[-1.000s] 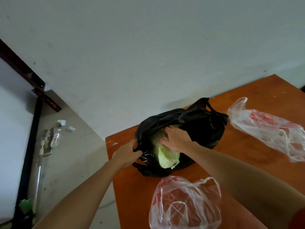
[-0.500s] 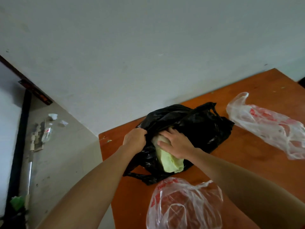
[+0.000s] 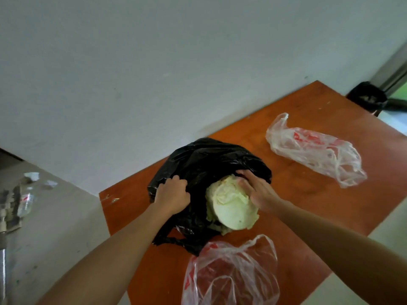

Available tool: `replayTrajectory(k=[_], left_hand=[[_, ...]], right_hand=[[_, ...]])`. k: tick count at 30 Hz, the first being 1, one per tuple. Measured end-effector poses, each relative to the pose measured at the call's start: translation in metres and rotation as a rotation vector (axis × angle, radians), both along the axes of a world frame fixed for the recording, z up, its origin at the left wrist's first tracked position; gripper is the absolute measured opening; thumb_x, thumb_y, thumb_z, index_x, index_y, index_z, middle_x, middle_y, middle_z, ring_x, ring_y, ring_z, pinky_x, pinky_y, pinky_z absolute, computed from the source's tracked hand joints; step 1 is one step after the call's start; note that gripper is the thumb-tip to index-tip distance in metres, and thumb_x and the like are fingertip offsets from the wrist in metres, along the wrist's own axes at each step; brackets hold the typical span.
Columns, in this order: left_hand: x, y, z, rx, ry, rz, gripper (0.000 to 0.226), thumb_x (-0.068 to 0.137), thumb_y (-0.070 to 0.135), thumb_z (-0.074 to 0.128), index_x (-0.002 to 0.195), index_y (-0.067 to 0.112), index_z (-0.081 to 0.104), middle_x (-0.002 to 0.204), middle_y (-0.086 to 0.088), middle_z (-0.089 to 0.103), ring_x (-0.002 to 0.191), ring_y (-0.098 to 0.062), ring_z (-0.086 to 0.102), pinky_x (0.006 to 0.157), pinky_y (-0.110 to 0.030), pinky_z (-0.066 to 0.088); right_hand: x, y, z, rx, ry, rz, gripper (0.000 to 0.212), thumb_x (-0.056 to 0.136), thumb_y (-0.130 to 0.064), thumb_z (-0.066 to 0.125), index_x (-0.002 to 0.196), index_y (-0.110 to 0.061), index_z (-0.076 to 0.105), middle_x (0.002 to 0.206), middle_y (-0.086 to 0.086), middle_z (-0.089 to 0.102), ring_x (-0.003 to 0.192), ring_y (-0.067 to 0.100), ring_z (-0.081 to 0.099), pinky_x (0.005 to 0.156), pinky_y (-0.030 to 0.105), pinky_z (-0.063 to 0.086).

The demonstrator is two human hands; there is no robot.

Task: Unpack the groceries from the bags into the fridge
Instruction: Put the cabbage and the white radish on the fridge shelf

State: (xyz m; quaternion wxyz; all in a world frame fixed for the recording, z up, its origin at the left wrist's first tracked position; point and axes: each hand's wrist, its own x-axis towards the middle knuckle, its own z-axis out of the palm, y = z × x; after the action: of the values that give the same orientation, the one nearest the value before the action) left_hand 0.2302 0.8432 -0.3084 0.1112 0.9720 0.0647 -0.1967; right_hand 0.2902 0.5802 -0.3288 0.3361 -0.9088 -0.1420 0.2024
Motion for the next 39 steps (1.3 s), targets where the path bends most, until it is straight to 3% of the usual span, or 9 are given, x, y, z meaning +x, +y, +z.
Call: replayTrajectory(k=[2,4,8,12,14,17,22,27,39], left_hand=[[0.001,-0.015,0.008,-0.080,-0.288,0.058,0.035,0.091,0.025,0.047,0.123,0.016,0.058,0.121,-0.003,0.052,0.113,-0.023,0.049,0.092,-0.038,0.044],[0.000,-0.033,0.012,-0.238,-0.388,0.111,0.031,0.095,0.028,0.047,0.121,0.017,0.060,0.118,0.001,0.054,0.109,-0.019,0.052,0.087,-0.034,0.046],[0.000,-0.056,-0.016,-0.414,-0.129,0.378,0.045,0.100,0.042,0.038,0.131,0.014,0.052,0.128,-0.008,0.055,0.115,-0.026,0.053,0.095,-0.037,0.044],[-0.001,-0.073,-0.039,-0.597,0.097,0.681,0.069,0.096,0.062,0.025,0.142,0.014,0.041,0.139,-0.014,0.049,0.127,-0.033,0.045,0.107,-0.042,0.036],[0.000,-0.084,-0.041,-0.679,0.083,0.763,0.067,0.096,0.062,0.021,0.144,0.019,0.040,0.143,-0.014,0.045,0.131,-0.033,0.042,0.110,-0.044,0.032],[0.000,-0.093,-0.040,-0.729,0.002,0.850,0.063,0.098,0.059,0.022,0.145,0.020,0.040,0.146,-0.012,0.042,0.134,-0.031,0.039,0.111,-0.041,0.030],[-0.019,-0.111,-0.038,-0.808,-0.140,0.984,0.056,0.098,0.056,0.031,0.134,0.019,0.051,0.132,-0.011,0.053,0.119,-0.030,0.051,0.102,-0.042,0.041],[-0.043,-0.113,-0.016,-0.823,-0.237,0.928,0.047,0.098,0.051,0.035,0.128,0.020,0.055,0.118,-0.008,0.059,0.101,-0.025,0.056,0.089,-0.040,0.047],[-0.126,-0.168,0.091,-0.786,-0.437,0.534,0.042,0.101,0.039,0.036,0.127,0.014,0.057,0.116,-0.008,0.062,0.107,-0.029,0.057,0.092,-0.040,0.045]], right_hand=[[-0.001,0.004,-0.002,0.025,0.043,-0.029,0.051,0.099,-0.052,0.034,0.143,-0.027,0.040,0.120,-0.001,0.061,0.108,0.018,0.058,0.087,0.032,0.045],[-0.002,0.008,-0.009,0.043,0.068,-0.006,0.055,0.098,-0.054,0.036,0.145,-0.026,0.040,0.128,-0.003,0.057,0.115,0.015,0.054,0.090,0.027,0.042],[-0.005,0.011,-0.020,0.079,0.108,0.011,0.054,0.097,-0.050,0.045,0.146,-0.027,0.037,0.124,0.002,0.059,0.107,0.016,0.056,0.082,0.025,0.039],[-0.004,0.004,-0.030,0.200,0.162,-0.030,0.068,0.093,-0.064,0.037,0.149,-0.024,0.033,0.141,-0.003,0.049,0.128,0.014,0.045,0.103,0.028,0.036],[-0.006,0.005,-0.036,0.248,0.179,-0.041,0.072,0.091,-0.068,0.032,0.145,-0.020,0.038,0.135,-0.005,0.052,0.125,0.012,0.046,0.099,0.025,0.035],[-0.010,0.010,-0.043,0.227,0.161,-0.088,0.089,0.079,-0.086,0.020,0.116,-0.014,0.056,0.098,-0.003,0.063,0.096,0.015,0.061,0.080,0.028,0.044],[-0.030,0.016,-0.042,0.181,0.021,-0.103,0.089,0.081,-0.079,0.016,0.145,-0.019,0.032,0.142,0.008,0.044,0.131,0.024,0.041,0.101,0.039,0.040],[-0.058,0.014,-0.013,0.202,-0.094,-0.139,0.076,0.088,-0.073,0.024,0.147,-0.027,0.029,0.147,0.004,0.036,0.131,0.021,0.041,0.100,0.032,0.035],[-0.180,-0.035,0.091,0.265,-0.381,-0.440,0.075,0.083,-0.071,0.026,0.143,-0.027,0.038,0.139,0.003,0.043,0.118,0.022,0.051,0.095,0.034,0.040]])
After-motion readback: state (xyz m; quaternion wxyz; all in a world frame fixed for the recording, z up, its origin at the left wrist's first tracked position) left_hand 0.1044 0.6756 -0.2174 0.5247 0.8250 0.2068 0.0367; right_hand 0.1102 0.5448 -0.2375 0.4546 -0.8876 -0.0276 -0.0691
